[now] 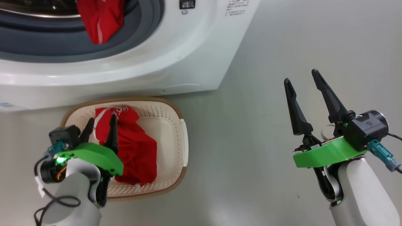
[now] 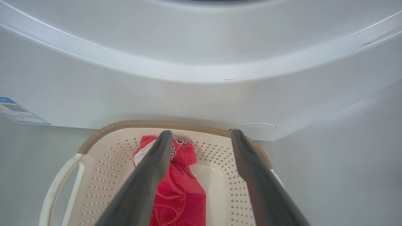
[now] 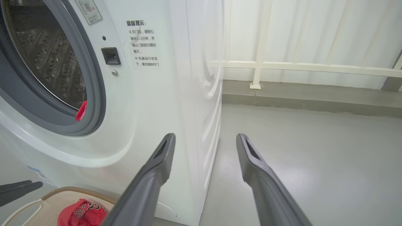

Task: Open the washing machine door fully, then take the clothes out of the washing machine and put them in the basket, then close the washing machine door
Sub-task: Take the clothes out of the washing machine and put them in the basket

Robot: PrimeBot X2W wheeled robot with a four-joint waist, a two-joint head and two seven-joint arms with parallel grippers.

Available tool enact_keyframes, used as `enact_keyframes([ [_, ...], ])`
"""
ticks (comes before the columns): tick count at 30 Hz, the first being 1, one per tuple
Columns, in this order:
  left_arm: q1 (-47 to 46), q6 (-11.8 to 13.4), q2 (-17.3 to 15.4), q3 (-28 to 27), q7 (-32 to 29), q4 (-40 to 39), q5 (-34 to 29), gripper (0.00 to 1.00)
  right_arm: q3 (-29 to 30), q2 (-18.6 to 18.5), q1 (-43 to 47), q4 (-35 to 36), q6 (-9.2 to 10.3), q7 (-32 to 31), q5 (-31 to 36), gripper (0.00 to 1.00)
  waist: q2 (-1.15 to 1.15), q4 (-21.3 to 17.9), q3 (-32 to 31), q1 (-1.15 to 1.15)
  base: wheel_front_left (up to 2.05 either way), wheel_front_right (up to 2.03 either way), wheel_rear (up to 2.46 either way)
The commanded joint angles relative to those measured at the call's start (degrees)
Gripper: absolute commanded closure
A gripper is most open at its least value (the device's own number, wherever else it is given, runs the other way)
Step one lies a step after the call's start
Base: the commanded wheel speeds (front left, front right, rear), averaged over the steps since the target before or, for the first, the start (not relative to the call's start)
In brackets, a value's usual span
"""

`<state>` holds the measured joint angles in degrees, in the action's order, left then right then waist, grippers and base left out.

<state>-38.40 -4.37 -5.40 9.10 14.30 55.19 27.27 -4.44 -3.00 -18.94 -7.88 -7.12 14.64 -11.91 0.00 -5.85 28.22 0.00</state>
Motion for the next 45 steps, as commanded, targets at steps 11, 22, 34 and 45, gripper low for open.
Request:
enact_keyframes([
  [11, 12.90, 1.55, -0.28, -7.77, 0.69, -16.09, -4.56, 0.00, 0.13, 0.13, 3.72, -0.81, -0.36, 0.36, 2.55, 0.00, 0.00, 2.88, -11.27, 0.00, 0.00, 0.00, 0.00],
  [22, 20.20, 0.68, 0.58, -10.48, 0.70, -29.03, -9.42, 0.00, 2.94, 0.13, 7.23, -1.37, -0.36, 0.36, 4.35, 0.00, 0.00, 4.31, -19.37, 0.00, 0.00, 0.00, 0.00],
  [34, 30.79, 0.33, 0.86, -13.28, 0.70, -43.57, -15.08, 0.00, 7.15, 0.13, 15.10, 1.97, -0.36, 0.36, 3.34, 0.00, 0.00, 4.36, -26.81, 0.00, 0.00, 0.00, 0.00],
  [45, 40.01, -0.41, 1.48, -15.38, 0.70, -49.13, -15.42, 0.00, 8.73, 0.13, 21.71, 8.22, -0.36, 0.36, 3.31, 0.00, 0.00, 2.07, -29.82, 0.00, 0.00, 0.00, 0.00],
])
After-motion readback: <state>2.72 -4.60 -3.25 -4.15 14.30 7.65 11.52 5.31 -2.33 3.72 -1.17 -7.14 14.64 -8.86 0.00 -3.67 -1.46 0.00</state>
